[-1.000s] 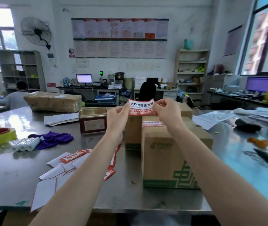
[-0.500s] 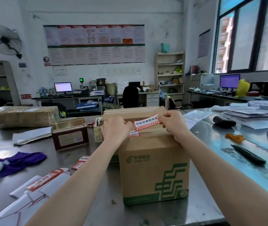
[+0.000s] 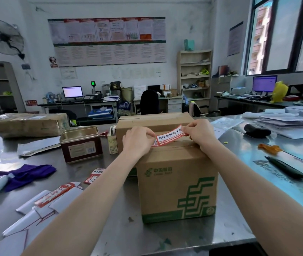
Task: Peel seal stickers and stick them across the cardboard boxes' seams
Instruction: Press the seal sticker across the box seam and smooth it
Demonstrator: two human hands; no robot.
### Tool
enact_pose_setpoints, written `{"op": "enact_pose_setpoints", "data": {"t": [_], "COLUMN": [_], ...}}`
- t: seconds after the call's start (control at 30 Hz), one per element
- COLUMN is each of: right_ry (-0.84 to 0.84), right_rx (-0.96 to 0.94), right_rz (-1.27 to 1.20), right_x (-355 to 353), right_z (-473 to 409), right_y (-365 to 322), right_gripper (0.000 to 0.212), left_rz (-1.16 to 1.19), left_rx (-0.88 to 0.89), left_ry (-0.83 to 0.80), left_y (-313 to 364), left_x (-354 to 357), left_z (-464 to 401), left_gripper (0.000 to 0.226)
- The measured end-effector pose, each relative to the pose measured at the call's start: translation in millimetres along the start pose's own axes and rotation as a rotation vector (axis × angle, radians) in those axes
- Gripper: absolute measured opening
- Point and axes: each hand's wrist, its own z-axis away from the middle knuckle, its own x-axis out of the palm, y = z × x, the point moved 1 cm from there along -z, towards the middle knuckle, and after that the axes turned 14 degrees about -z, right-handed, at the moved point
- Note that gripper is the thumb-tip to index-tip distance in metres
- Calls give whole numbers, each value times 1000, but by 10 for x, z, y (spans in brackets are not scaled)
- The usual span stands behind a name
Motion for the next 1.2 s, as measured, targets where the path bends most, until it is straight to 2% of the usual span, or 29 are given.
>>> {"op": "enact_pose_setpoints", "data": {"t": [0.23,0.37,0.43,0.5,0.63,0.8,1.1,1.2], "right_ry": [-17,-6,-10,-17,-10,26,208,215], "right_rx": [-3,-6,-10,-16,-28,-33,48,56], "right_rz": [26,56,72,81,100,116,-95,-112], "right_x": [8,10,13,18,14,6,-81,-107], "right_z": [-4,-14,-16,-17,-10,-2,73,98], "right_y": [2,6,9,10,14,23,0,-3], "right_gripper": [18,18,18,17,17,19,27,28], "left_rz": [-45,-283,-321,-341,-370,-390,-391,-399], "left_rx": [72,235,254,278,312,371,367,370], "left_ry": [-65,-232,-338,-379,-424,-434,-427,-426], "left_y": [57,140,182,184,147,132,108,80], "left_x": [-49,-32,-15,0,-5,-43,-89,-87], "left_z": [34,48,51,41,-6,143,254,266], "left_gripper": [23,47,56,59,59,74,77,79]}}
